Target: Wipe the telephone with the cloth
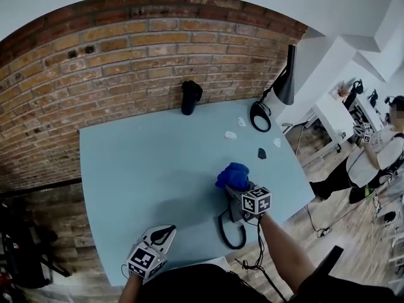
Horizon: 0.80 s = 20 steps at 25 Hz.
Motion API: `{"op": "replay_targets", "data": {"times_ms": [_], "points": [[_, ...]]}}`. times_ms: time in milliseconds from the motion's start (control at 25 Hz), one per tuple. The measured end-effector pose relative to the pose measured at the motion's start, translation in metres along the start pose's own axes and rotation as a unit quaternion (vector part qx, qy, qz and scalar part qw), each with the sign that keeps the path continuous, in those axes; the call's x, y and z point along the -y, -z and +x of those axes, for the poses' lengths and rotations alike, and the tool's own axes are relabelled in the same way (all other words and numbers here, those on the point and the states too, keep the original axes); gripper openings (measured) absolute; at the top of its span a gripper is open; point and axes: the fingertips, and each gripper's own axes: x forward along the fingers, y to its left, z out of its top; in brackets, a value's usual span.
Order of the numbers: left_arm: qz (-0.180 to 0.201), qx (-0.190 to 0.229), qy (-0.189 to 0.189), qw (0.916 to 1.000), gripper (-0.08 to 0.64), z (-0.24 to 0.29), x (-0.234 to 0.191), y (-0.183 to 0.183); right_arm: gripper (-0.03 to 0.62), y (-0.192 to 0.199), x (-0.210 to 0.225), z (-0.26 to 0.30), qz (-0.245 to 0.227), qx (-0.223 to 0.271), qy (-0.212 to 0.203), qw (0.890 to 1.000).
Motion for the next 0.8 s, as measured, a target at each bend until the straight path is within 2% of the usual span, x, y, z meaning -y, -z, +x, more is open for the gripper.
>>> {"op": "replay_targets", "data": {"times_ms": [120, 240, 520, 800], "points": [[-0.005, -0.002, 0.000, 1.0000, 0.000, -0.001, -0.001, 0.002, 0.196, 0.001, 0.002, -0.006, 0.045, 0.031, 0.002, 0.998], [-0.009, -0.004, -0.002, 1.0000, 0.000, 0.000, -0.003, 0.004, 0.196, 0.006, -0.001, -0.008, 0.029, 0.034, 0.007, 0.999], [-0.008, -0.018, 0.016, 0.9997, 0.000, 0.004, 0.006, 0.003, 0.195, 0.029, -0.006, -0.019, -0.027, 0.002, 0.012, 1.000], [-0.004, -0.004, 0.014, 0.9999, 0.000, 0.005, 0.007, 0.003, 0.195, 0.049, -0.009, -0.030, -0.032, -0.019, 0.016, 0.999]]}}
